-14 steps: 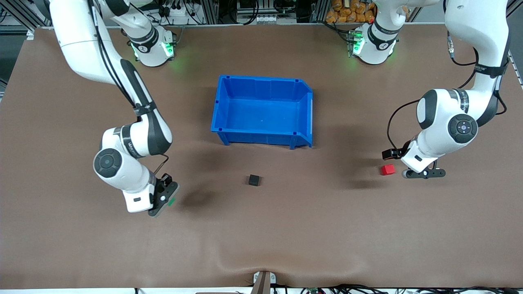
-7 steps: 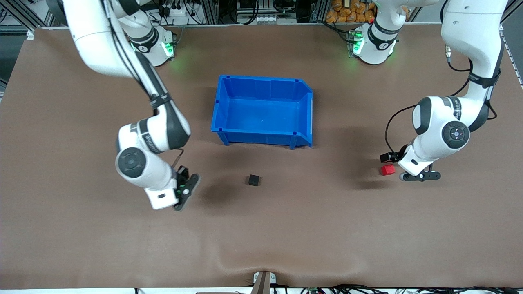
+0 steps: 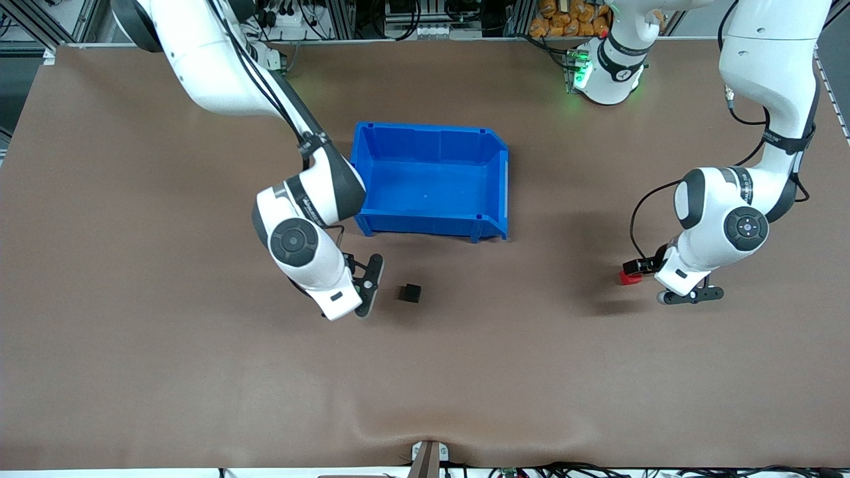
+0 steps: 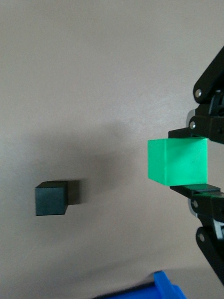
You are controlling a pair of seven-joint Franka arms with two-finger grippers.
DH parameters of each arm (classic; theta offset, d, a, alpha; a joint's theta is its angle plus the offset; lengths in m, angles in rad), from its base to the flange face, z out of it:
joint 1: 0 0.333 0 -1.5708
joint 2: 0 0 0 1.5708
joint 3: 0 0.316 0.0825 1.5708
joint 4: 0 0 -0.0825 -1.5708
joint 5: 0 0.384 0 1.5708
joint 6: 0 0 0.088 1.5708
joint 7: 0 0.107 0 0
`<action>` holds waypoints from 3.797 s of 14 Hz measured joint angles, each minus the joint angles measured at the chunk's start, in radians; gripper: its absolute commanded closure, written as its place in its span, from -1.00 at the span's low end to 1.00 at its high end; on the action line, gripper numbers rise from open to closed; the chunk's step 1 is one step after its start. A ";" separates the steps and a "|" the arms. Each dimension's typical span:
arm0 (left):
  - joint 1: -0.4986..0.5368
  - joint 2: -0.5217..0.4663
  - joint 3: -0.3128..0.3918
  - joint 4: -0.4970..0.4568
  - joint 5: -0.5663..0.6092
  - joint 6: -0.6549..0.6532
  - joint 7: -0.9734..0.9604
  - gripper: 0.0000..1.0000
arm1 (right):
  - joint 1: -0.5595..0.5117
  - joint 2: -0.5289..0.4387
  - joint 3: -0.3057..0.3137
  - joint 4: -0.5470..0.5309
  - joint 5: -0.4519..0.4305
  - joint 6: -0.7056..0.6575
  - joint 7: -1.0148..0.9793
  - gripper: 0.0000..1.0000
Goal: Attach green and red cubes to black cube
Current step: 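Carry the green cube with the right gripper toward the black cube, then set the green cube against the black cube while the left gripper grasps red, then open and withdraw the right gripper while the left gripper lifts the red cube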
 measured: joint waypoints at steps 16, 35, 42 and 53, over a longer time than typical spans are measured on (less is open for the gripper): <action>-0.010 0.088 -0.003 0.077 0.000 0.000 -0.092 -0.41 | 0.091 0.103 -0.003 0.040 -0.001 0.062 -0.013 0.93; -0.008 0.101 -0.009 0.085 0.000 0.000 -0.178 1.00 | 0.133 0.173 -0.003 0.061 -0.001 0.159 0.014 -1.00; -0.008 0.079 -0.030 0.125 -0.012 -0.026 -0.285 1.00 | 0.140 0.176 -0.003 0.071 -0.001 0.166 0.051 -1.00; -0.014 0.080 -0.104 0.240 -0.045 -0.131 -0.466 1.00 | 0.016 0.049 -0.036 0.090 0.001 0.035 0.167 -1.00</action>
